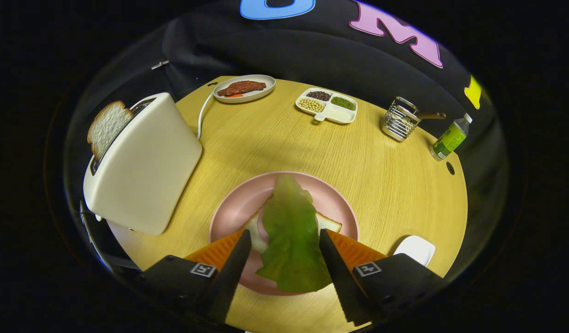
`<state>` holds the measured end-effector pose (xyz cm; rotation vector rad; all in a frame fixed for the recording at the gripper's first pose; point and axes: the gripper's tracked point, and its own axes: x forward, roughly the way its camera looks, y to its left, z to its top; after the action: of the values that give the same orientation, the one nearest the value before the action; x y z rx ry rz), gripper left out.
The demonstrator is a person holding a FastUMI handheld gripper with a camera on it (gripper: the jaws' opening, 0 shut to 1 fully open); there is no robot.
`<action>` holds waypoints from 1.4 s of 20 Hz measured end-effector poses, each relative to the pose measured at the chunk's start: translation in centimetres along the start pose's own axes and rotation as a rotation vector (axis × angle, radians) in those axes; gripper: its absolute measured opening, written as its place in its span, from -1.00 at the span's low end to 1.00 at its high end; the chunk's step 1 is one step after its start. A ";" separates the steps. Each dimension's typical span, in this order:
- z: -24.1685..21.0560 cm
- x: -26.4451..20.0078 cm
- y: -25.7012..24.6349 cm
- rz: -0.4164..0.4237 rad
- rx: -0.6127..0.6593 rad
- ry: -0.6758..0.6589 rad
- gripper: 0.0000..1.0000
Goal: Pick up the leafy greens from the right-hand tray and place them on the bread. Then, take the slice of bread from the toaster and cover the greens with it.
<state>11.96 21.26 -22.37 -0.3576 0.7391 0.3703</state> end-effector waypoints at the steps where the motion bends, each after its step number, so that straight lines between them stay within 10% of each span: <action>1: 0.2 -0.3 0.0 -0.003 -0.002 -0.006 0.95; 28: 14.2 -11.6 22.6 0.309 -0.124 -0.364 1.00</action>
<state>2.32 45.00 -8.60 -0.2816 0.4128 0.7540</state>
